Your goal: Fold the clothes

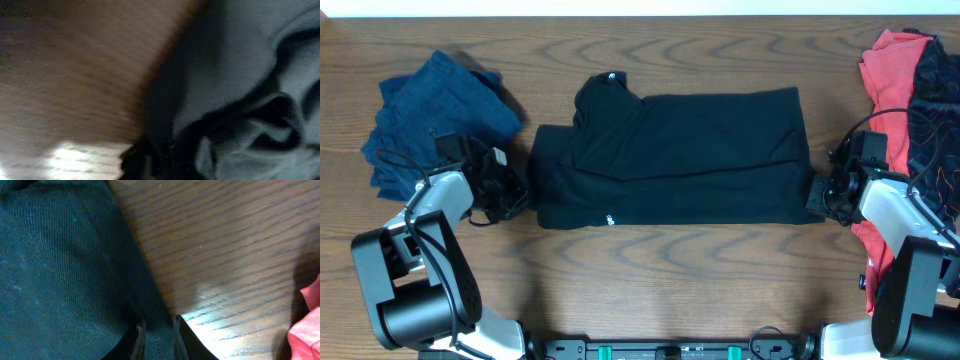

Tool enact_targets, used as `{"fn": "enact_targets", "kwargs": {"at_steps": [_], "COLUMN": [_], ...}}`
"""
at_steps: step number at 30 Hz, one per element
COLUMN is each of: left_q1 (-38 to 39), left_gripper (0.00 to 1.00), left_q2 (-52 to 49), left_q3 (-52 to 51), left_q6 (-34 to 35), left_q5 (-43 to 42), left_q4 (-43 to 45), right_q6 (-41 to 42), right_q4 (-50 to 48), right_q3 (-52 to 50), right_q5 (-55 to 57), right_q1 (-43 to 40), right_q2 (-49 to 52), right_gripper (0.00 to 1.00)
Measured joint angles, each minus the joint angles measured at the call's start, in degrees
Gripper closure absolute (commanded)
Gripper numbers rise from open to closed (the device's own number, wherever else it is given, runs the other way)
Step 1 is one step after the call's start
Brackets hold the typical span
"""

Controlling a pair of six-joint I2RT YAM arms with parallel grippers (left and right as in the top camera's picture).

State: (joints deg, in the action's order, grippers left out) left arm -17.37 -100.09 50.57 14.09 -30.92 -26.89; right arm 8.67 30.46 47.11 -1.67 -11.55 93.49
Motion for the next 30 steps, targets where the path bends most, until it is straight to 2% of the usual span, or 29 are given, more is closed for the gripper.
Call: {"fn": "enact_targets", "kwargs": {"at_steps": [7,21,27,30], "left_q1": [0.0,0.0,0.0,0.0], "left_gripper": [0.94,0.93,0.79,0.78], "left_q2": [0.0,1.1,3.1,4.2], "left_q3": [0.0,0.0,0.0,0.0], "left_q6": [-0.6,-1.1,-1.6,-2.0], "left_q5": [3.2,7.1,9.3,10.0], "left_q4": [-1.0,-1.2,-1.2,-1.2], "right_q6": [-0.1,-0.2,-0.2,-0.2], "right_q4": [0.3,1.1,1.2,1.3], "right_q3": [0.0,0.0,0.0,0.0], "right_q5": [0.0,1.5,1.6,1.8], "right_q1": [0.0,0.0,0.0,0.0], "right_q2": [0.0,0.0,0.0,0.0], "right_gripper": [0.86,0.87,0.87,0.87]}}
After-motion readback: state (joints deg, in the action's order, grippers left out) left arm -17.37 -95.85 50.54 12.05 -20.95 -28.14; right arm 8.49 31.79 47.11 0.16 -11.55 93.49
